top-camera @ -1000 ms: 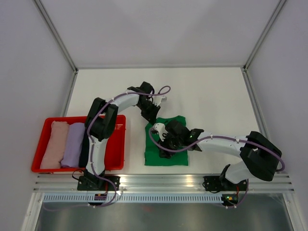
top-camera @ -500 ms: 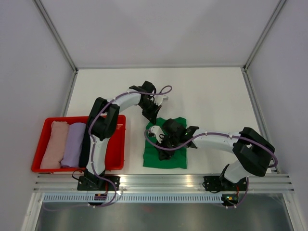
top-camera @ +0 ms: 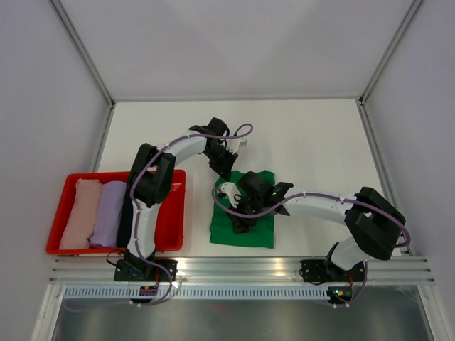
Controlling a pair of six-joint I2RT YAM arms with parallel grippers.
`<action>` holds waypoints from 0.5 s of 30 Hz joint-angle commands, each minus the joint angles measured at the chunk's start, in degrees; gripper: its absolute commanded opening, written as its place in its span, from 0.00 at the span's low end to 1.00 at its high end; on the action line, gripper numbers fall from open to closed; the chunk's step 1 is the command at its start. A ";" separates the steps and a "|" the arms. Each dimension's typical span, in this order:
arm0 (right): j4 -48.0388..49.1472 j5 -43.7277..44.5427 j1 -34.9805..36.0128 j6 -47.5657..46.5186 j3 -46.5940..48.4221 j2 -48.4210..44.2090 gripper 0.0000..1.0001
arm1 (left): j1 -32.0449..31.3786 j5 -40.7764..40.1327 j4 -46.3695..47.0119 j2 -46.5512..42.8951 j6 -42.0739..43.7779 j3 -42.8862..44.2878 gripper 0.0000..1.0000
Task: Roll the t-shirts
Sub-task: Roll the tshirt
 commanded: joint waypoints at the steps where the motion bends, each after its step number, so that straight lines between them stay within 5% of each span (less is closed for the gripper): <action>1: -2.67 1.38 -1.08 0.48 6.81 -0.55 0.48 | 0.98 0.19 3.98 -3.50 3.96 -1.30 0.32; 5: -7.93 4.46 -2.05 1.71 11.23 -2.56 0.50 | 0.98 1.59 2.93 -7.19 7.38 -1.39 0.55; 15: -23.05 8.06 -7.15 23.13 6.32 -16.89 0.50 | 3.69 9.42 -2.16 -17.13 11.26 -1.57 0.61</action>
